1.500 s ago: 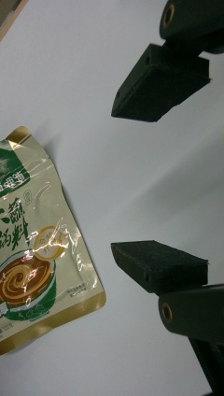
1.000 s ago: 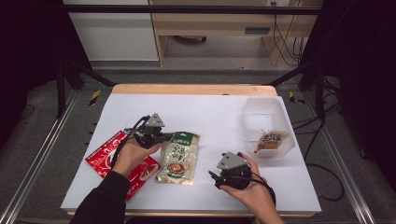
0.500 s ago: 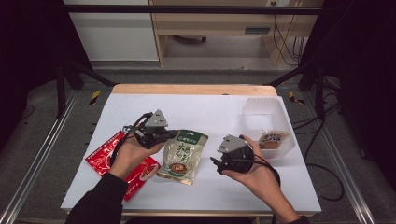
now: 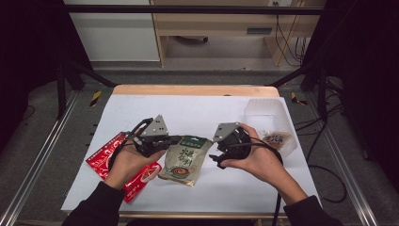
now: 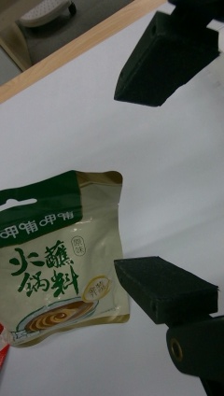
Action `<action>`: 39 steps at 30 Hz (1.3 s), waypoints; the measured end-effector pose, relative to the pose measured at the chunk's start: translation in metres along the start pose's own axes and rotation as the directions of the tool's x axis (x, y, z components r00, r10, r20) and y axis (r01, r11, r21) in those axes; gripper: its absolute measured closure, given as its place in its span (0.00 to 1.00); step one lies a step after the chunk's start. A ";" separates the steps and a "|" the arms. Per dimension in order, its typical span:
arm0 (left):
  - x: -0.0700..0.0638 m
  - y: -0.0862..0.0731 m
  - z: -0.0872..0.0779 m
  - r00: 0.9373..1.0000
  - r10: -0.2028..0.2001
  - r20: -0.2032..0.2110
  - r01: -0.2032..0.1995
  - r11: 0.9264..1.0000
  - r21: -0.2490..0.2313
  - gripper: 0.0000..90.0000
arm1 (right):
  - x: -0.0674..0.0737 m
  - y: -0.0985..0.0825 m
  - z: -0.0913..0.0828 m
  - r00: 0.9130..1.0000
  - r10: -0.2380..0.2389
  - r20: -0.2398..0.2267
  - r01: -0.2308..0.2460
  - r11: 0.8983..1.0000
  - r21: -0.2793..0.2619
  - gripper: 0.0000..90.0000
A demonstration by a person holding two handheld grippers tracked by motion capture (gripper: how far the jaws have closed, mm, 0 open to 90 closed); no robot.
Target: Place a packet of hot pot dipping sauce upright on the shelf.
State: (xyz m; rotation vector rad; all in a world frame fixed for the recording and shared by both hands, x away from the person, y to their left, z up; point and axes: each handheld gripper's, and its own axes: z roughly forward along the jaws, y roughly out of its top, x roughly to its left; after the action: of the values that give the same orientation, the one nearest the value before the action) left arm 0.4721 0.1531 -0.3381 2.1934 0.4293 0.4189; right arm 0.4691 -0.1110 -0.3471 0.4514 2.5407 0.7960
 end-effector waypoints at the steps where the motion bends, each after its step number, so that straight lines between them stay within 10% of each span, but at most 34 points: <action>1: -0.001 0.000 -0.001 1.000 0.001 0.005 -0.001 1.000 -0.006 1.00 | -0.001 0.001 0.001 1.000 0.002 -0.015 -0.002 1.000 0.007 0.20; 19: -0.014 0.003 -0.012 0.999 0.043 0.033 -0.042 0.998 -0.038 1.00 | -0.006 0.018 0.033 0.967 -0.051 -0.248 0.063 0.997 0.039 0.67; 39: -0.010 -0.007 -0.011 0.996 -0.011 0.087 0.015 0.999 -0.050 0.98 | -0.005 0.026 0.033 0.941 -0.060 -0.332 0.084 0.995 0.059 1.00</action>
State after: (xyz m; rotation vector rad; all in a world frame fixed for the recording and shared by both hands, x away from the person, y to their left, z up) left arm 0.4571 0.1603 -0.3384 2.1492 0.3816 0.3233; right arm 0.4947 -0.0780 -0.3546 0.2617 2.8851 0.8123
